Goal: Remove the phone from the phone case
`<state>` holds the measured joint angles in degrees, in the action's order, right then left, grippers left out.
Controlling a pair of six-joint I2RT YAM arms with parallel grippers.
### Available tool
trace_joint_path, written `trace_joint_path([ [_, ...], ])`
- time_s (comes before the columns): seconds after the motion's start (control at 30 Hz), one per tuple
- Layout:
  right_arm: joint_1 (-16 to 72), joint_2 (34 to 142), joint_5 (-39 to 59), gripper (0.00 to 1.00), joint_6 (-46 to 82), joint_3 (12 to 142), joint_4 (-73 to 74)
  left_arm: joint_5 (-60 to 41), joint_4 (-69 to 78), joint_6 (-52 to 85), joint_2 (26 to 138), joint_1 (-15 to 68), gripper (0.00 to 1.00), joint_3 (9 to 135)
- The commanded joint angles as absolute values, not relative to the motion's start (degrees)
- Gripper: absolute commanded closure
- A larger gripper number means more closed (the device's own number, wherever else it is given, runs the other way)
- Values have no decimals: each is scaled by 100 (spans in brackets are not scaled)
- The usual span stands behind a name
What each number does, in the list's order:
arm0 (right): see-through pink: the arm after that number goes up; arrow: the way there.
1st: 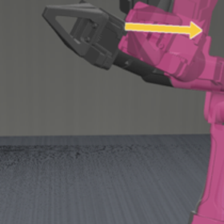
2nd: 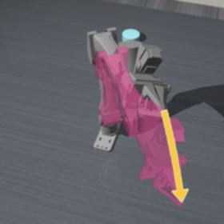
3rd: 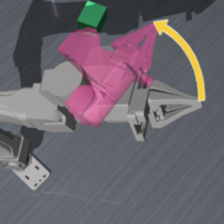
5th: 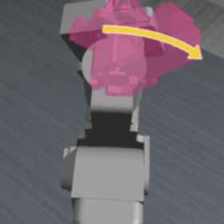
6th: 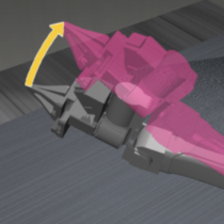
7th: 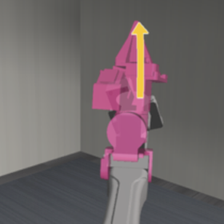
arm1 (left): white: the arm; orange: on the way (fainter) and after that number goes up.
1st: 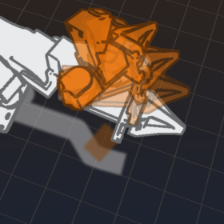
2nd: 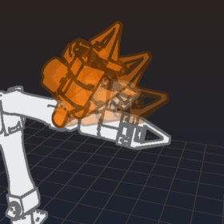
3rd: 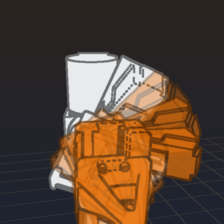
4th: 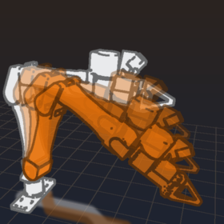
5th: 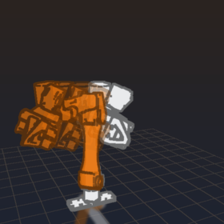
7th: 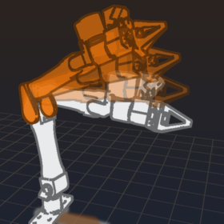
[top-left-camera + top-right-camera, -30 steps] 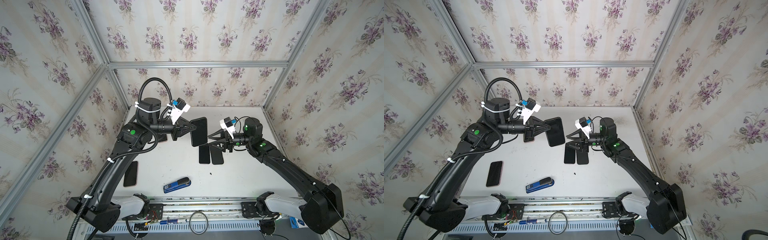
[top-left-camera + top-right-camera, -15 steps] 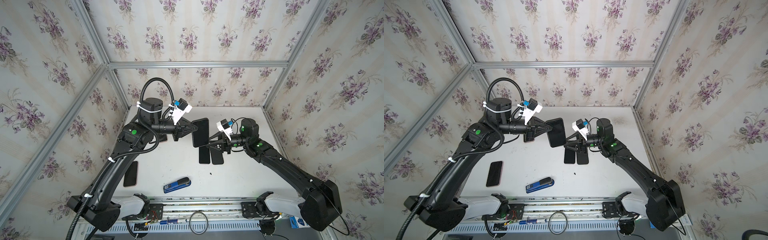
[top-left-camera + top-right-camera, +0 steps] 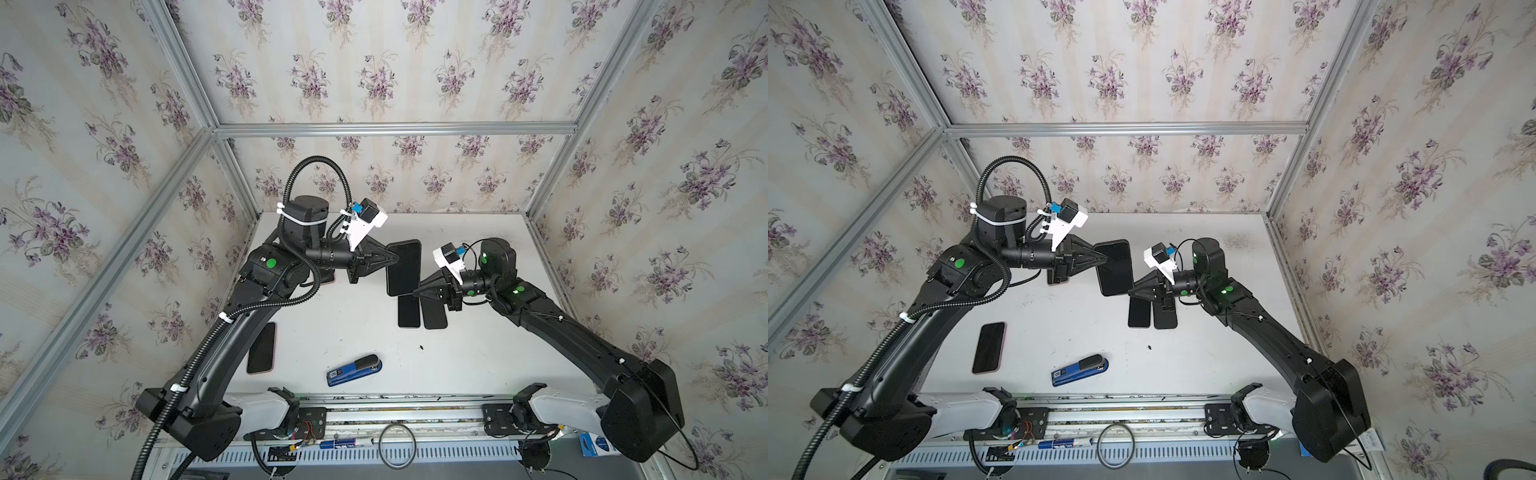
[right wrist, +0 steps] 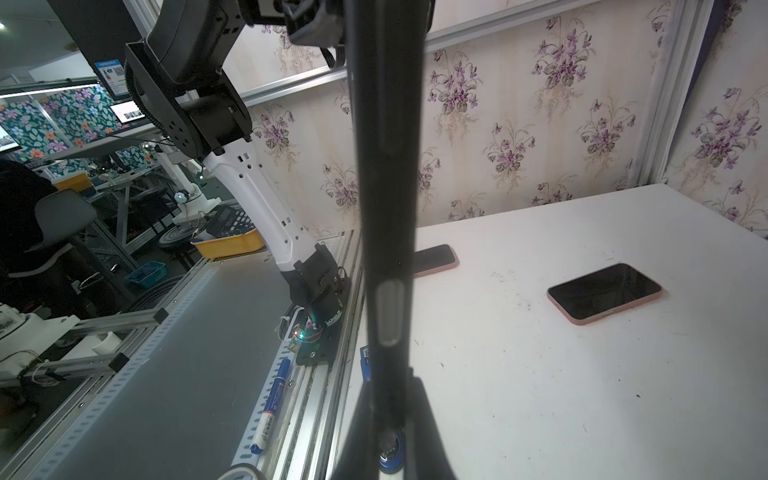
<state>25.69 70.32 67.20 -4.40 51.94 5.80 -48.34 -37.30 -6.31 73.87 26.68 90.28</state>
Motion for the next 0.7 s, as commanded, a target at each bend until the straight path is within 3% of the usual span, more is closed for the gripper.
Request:
trace_joint_path([
  [0.0, 2575, 6974, 6855, 97, -1040, 5238, 430, -4917, -3387, -633, 7413, 2681, 100, 9096],
  [0.67, 2961, 7572, 6036, 100, -3956, 6529, -1901, -5460, -3785, -515, 7918, 2681, 100, 9583],
])
